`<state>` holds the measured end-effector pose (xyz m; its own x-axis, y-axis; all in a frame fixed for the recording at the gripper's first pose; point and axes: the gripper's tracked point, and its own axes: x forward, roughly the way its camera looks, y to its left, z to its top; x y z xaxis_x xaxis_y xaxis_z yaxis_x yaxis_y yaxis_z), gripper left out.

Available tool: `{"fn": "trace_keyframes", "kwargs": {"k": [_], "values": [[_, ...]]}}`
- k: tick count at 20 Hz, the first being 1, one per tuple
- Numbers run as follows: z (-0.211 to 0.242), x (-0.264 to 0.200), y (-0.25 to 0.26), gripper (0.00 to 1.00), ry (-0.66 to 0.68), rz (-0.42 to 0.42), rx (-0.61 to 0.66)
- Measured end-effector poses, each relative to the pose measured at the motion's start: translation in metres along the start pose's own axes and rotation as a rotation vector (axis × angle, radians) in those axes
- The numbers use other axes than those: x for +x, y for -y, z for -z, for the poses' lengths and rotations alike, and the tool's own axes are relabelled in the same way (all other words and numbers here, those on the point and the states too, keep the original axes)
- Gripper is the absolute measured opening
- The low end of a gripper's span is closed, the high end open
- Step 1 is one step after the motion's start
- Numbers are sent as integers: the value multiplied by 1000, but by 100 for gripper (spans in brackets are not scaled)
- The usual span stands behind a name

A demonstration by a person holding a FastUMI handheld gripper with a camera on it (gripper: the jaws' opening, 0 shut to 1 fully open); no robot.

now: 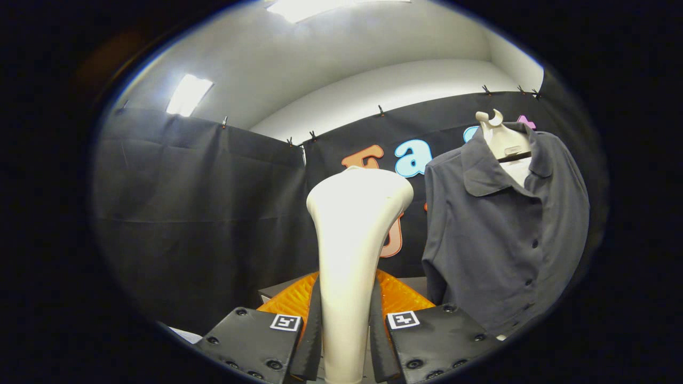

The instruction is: Iron the clothes twice with a garment steamer, once on the left side and once on the right side.

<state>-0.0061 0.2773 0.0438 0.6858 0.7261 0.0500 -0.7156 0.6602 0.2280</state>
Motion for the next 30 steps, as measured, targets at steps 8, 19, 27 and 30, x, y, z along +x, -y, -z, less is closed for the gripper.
{"fn": "trace_keyframes", "kwargs": {"k": [8,19,27,30], "values": [[-9,-78,81,45,13,99,-14],[-16,-143,179,45,17,161,-58],[-3,-128,216,45,11,245,-68],[7,-112,220,45,3,256,-62]]}}
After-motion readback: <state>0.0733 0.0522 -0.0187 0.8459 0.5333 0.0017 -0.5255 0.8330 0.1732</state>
